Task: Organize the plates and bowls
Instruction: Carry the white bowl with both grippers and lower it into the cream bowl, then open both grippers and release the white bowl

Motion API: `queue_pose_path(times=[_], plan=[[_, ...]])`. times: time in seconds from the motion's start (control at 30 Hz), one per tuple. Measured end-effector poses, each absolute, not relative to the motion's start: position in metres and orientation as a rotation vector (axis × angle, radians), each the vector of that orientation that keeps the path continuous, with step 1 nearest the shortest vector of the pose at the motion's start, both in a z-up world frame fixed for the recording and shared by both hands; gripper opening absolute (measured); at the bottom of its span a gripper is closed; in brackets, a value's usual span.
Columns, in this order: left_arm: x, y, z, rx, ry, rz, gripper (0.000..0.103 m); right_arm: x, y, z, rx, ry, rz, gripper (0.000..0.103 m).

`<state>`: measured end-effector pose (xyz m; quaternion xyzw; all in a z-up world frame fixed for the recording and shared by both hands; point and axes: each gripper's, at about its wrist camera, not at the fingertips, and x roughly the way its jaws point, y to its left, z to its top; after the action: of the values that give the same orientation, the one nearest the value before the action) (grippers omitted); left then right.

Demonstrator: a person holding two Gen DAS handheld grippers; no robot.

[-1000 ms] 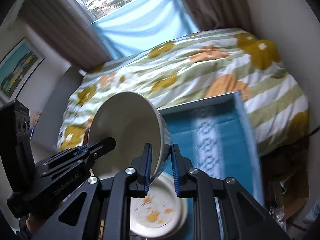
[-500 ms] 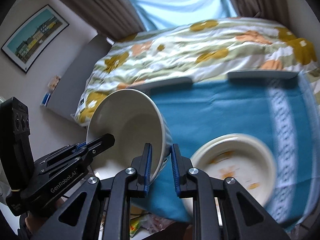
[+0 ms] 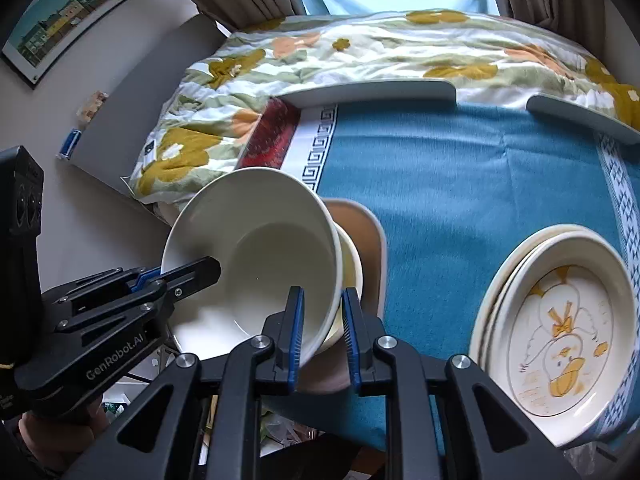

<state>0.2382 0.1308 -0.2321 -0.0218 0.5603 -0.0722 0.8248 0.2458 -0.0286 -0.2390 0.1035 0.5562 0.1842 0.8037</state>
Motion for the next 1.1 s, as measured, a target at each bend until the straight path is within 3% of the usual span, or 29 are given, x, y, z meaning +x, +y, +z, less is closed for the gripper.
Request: queue_pose_path(times=[1.1], plan=[[0.253,0.119,-0.264,0.161,1.219,-0.127,0.008,0.254,-0.011,-0.261,0.126,1.266,0.33,0.018]])
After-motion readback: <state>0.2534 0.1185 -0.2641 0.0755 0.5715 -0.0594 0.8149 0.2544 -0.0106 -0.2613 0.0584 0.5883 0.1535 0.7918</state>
